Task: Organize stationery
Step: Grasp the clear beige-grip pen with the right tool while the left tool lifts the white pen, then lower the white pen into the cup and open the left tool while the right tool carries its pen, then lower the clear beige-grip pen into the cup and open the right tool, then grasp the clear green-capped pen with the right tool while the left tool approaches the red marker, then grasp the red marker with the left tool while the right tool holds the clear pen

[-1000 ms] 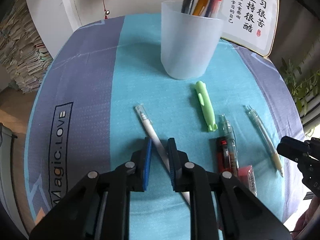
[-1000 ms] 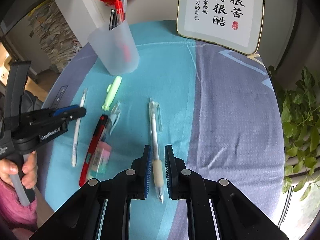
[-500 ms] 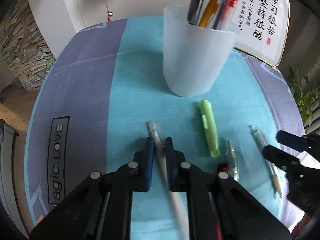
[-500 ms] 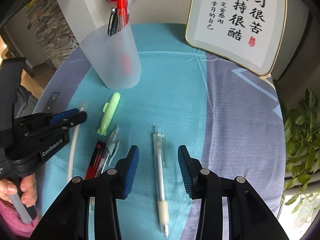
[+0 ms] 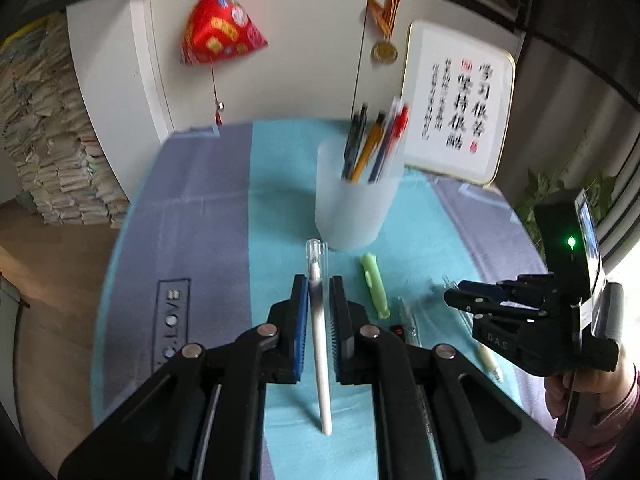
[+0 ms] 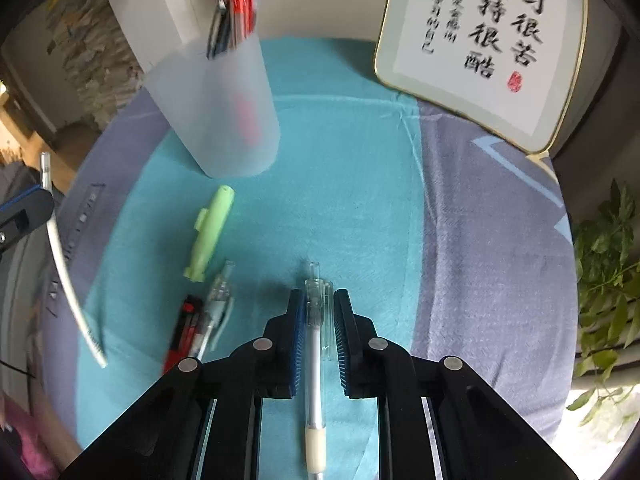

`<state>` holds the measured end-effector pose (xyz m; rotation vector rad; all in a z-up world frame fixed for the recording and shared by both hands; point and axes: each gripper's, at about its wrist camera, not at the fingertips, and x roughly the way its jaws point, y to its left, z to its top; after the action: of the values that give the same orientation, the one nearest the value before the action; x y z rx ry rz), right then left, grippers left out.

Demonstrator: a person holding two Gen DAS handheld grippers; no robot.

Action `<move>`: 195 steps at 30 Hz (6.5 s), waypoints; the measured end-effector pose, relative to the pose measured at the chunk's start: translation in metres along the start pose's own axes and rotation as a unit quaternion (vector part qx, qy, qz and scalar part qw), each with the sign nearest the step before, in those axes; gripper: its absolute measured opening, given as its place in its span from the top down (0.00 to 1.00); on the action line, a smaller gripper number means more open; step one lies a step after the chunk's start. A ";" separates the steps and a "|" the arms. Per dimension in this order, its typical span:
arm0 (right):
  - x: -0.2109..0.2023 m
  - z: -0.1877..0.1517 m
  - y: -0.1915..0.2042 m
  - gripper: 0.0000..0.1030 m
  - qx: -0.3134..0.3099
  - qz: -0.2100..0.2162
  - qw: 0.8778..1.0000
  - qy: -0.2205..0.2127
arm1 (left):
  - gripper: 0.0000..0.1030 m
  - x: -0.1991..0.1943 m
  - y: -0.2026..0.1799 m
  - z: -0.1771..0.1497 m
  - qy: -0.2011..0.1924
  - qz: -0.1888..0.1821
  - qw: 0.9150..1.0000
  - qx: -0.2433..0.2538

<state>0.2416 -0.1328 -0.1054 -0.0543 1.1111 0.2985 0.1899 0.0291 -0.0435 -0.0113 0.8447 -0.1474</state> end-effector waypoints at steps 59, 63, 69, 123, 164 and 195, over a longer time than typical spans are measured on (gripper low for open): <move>-0.157 0.018 0.008 0.85 0.024 0.033 0.976 -0.213 | 0.85 0.039 -0.015 0.089 -0.041 0.014 0.999 0.005; -0.158 0.031 0.009 0.85 0.026 0.032 0.975 -0.218 | 0.49 0.021 -0.013 0.082 -0.069 0.024 0.997 0.009; -0.158 0.060 0.022 0.85 0.026 0.040 0.971 -0.236 | 0.45 -0.006 0.010 0.065 -0.095 0.028 0.995 -0.013; -0.060 0.034 0.036 0.85 0.023 0.026 0.994 -0.105 | 0.45 0.021 0.004 -0.031 0.014 -0.016 1.000 -0.006; 0.019 0.002 0.048 0.83 0.015 0.021 0.999 0.024 | 0.45 0.056 -0.032 -0.070 0.106 -0.029 0.993 0.033; -0.120 -0.030 -0.021 0.85 0.091 0.030 0.982 -0.160 | 0.89 0.046 -0.055 -0.031 0.070 -0.034 0.997 0.024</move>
<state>0.1725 -0.1841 -0.0146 0.1858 0.8160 0.2481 0.1897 -0.0302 -0.0949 0.0160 0.9814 -0.2347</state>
